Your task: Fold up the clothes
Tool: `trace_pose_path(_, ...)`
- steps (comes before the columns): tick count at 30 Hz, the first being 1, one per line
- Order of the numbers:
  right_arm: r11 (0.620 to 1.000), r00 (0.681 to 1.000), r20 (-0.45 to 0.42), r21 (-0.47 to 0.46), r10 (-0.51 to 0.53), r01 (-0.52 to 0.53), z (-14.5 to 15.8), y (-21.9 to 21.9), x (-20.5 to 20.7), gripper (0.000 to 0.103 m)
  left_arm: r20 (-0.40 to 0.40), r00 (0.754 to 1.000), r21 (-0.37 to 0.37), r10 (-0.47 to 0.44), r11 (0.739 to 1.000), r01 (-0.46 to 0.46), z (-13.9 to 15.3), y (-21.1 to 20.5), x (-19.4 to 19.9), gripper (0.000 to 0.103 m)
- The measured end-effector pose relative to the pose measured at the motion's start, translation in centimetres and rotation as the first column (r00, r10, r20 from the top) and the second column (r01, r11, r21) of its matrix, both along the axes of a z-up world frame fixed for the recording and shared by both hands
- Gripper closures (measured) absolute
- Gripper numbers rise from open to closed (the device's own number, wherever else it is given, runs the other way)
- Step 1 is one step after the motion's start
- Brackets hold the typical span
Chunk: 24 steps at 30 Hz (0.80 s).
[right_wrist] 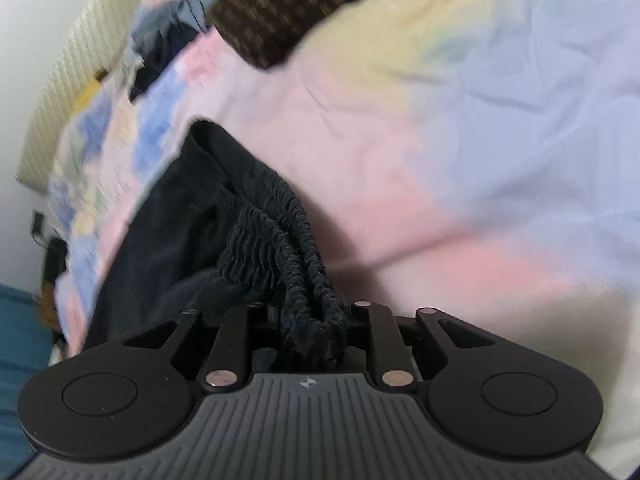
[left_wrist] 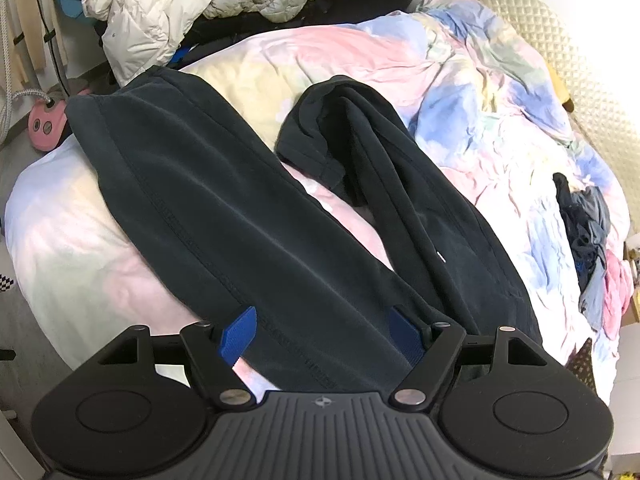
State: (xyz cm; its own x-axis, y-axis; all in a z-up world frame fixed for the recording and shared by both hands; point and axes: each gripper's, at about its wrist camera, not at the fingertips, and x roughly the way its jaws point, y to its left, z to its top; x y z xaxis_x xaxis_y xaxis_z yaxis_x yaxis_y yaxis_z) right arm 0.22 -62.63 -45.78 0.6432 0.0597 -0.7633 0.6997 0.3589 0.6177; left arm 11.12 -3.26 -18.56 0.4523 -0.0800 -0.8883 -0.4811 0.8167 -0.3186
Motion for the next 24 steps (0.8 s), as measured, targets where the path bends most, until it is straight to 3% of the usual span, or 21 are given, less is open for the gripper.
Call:
trace_pose_path(3,1.000,1.000,-0.014,-0.004,0.028,-0.028,-0.1,0.0,0.1,0.076,0.002,1.000,-0.010,0.006,1.000,-0.006,0.0,0.4,0.4,0.028)
trace_pose_path(9,0.991,0.994,-0.027,-0.076,0.110,-0.112,2.8,0.2,-0.8,0.064,0.018,0.999,-0.071,0.036,0.997,-0.034,0.1,1.4,1.9,0.027)
trace_pose_path(17,0.945,0.974,-0.140,-0.253,0.176,-0.207,7.1,1.7,-2.8,0.063,0.013,0.999,-0.113,0.032,0.993,-0.031,-1.2,3.5,5.6,0.027)
trace_pose_path(24,0.888,0.972,-0.184,-0.410,0.145,-0.211,11.4,5.8,-0.2,0.063,-0.010,1.000,-0.154,0.014,0.988,-0.015,-4.0,9.3,10.2,0.027)
